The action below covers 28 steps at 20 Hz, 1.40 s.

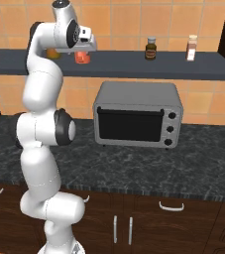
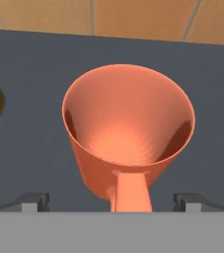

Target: Gather all objects into one cabinet and sort the glasses and bowls to opposite sides.

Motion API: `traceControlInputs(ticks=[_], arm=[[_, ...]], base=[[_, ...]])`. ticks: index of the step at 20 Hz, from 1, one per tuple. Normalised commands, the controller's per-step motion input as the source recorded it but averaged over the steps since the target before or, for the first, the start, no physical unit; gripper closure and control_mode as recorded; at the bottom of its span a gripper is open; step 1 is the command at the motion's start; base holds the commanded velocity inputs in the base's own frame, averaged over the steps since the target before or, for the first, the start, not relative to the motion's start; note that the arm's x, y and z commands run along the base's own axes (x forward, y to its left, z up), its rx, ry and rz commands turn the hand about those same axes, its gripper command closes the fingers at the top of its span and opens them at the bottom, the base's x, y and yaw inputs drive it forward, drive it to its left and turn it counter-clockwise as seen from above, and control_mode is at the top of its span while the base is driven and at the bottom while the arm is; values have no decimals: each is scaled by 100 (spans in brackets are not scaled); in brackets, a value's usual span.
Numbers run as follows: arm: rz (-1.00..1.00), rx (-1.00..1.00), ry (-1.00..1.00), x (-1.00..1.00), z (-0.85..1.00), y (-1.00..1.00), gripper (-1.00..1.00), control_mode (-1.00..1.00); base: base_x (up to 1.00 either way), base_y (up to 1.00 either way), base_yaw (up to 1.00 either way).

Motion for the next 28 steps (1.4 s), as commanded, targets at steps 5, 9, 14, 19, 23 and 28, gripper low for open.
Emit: traceControlInputs(ticks=[5,9,14,19,23,28], arm=[[0,0,0,8,-1,11,100,-100],[0,0,-2,2,0,0,100,-100],[0,0,-3,-12,8,0,100,-100],[0,12,-2,-100,57,-38,100,-100],[0,4,0,-83,-1,-22,100,-100],[0,-2,-13,-92,-79,0,100,-100]], base=[[0,0,0],[0,0,0],[0,0,0],[0,0,0],[0,0,0],[0,0,0]])
